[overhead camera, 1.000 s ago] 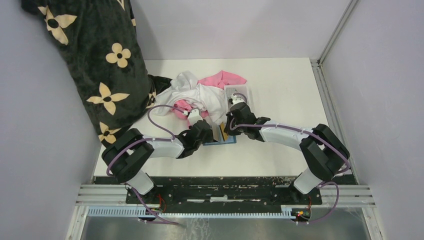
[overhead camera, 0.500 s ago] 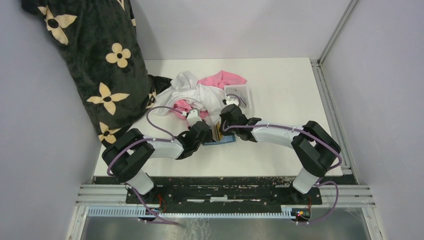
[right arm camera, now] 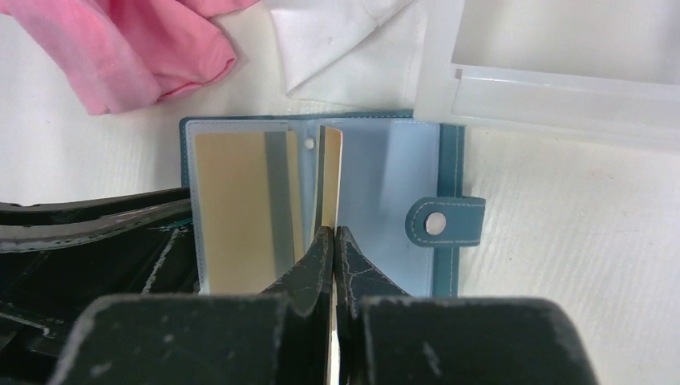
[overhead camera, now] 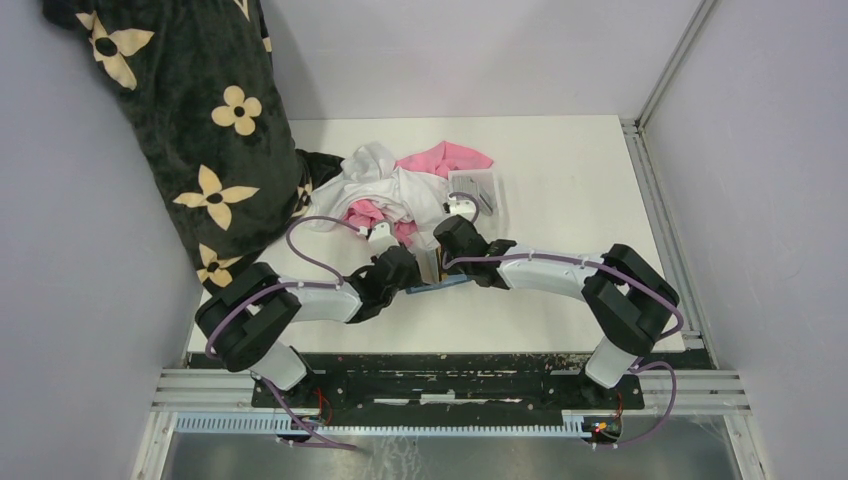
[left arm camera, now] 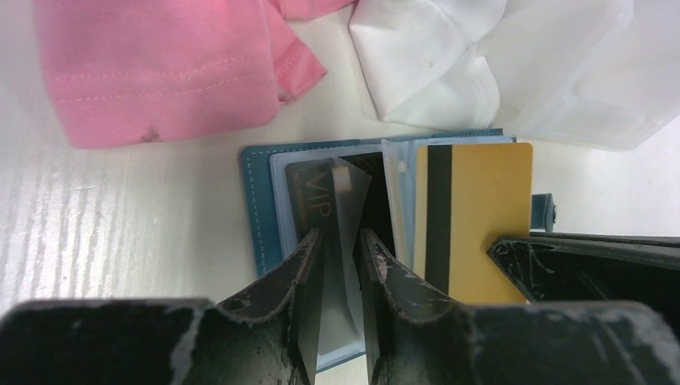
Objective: Put the credit cards into the card holder
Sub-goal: Turn over the card slot in the card holder.
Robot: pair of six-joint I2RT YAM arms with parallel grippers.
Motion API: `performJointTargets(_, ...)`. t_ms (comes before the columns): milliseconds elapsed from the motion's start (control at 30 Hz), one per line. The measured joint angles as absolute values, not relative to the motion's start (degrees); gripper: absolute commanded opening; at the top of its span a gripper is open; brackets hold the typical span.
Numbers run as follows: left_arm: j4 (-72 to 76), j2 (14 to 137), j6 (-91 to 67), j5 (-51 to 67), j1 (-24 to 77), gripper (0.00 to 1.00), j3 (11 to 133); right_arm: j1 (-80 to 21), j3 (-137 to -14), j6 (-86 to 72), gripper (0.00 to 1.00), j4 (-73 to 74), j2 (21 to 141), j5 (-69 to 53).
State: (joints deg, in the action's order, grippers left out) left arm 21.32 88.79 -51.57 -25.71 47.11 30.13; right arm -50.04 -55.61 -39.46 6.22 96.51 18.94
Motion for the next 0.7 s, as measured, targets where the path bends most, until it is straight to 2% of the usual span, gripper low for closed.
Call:
performJointTargets(400,16.10,86.61,-51.62,-28.42,47.11,0.33,28.84,-50.24,-57.19,-36.75,0.01,9.56,96.49,22.59)
performJointTargets(700,16.34,86.65,-51.79,-28.40,47.11,0.31,28.75,-50.19,-57.19,-34.57,0.01,9.80,95.70,20.69)
